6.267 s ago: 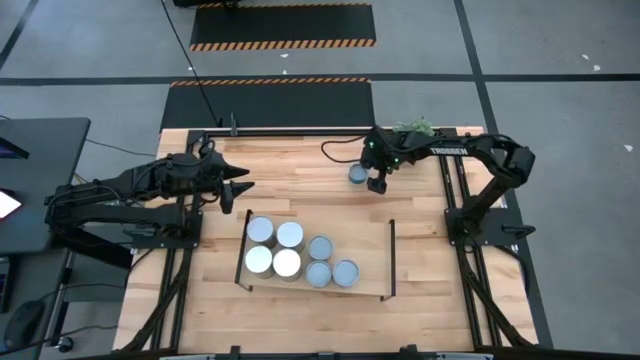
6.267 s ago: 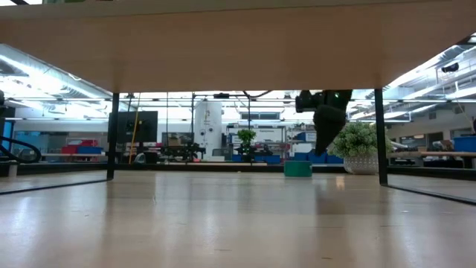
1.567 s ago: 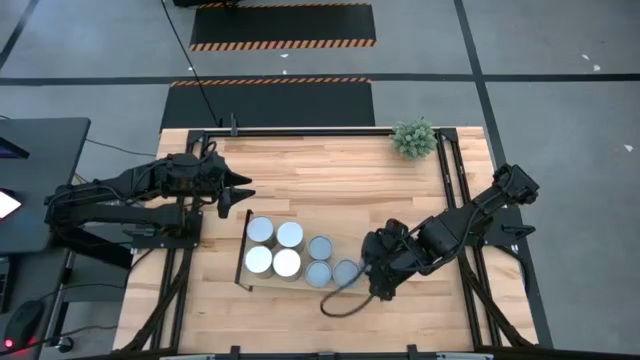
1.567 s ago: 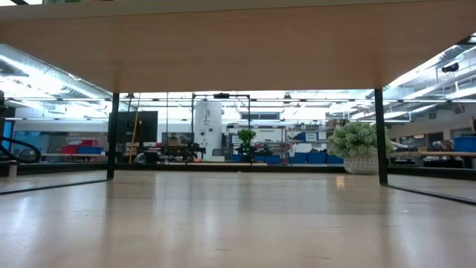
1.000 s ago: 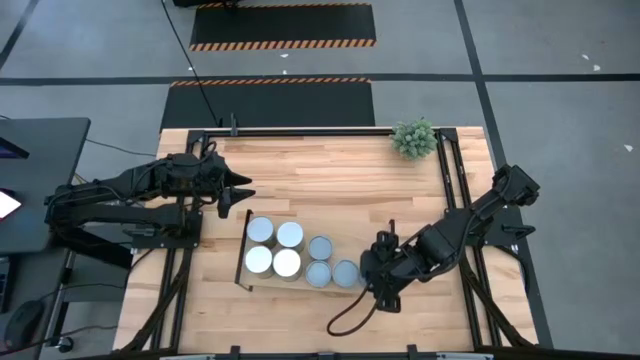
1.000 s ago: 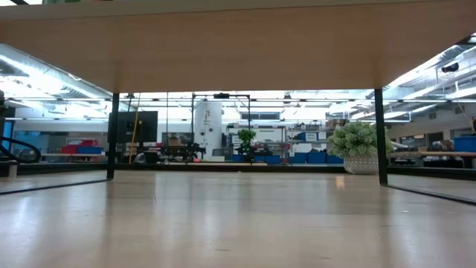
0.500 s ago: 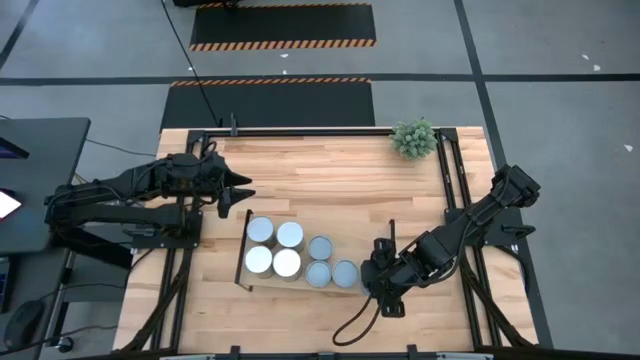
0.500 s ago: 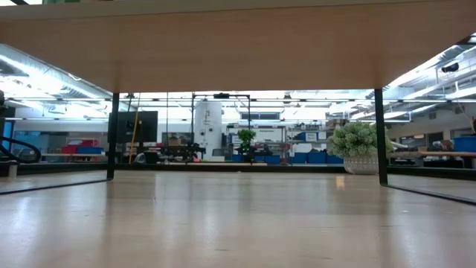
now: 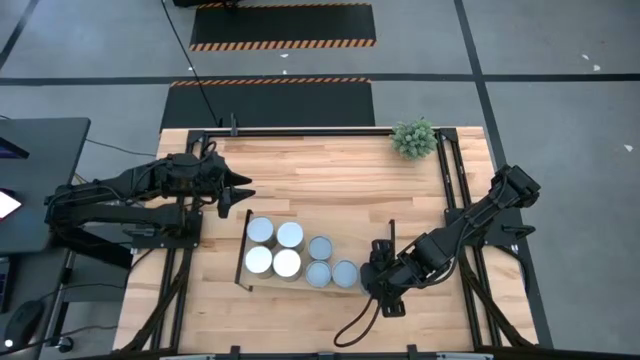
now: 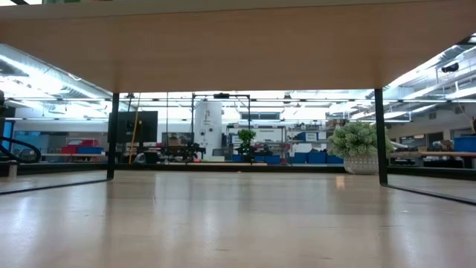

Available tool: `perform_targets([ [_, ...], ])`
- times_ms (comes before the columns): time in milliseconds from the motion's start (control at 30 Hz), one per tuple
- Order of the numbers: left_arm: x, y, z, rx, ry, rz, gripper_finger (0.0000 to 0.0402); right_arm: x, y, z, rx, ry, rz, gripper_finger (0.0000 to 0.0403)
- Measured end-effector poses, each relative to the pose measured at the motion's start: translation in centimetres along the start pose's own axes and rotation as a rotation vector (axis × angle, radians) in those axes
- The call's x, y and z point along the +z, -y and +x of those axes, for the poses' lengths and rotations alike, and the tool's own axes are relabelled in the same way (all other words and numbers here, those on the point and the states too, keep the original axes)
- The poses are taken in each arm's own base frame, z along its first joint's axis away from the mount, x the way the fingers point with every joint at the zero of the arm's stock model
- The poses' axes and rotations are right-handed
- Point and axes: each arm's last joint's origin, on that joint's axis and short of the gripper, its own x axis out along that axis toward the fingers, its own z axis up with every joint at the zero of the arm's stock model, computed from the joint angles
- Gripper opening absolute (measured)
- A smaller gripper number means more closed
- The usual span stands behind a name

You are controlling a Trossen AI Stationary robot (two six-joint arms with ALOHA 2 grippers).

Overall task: Pick and place cans onto a shelf
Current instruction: Put the blue canned on the shelf

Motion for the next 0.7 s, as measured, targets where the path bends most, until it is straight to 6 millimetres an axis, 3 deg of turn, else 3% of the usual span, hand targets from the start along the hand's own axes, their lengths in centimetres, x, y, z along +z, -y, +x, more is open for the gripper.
perform_targets([
  [267, 0.0, 0.0, 0.0, 0.0, 0.0, 0.005, 0.022, 0.04, 0.15, 0.02, -0.009, 0.0, 0.011, 0.0361],
  [700, 0.0, 0.0, 0.0, 0.0, 0.0, 0.008, 0.022, 0.4, 0.35, -0.08, -0.011, 0.019, 0.027, 0.0364],
])
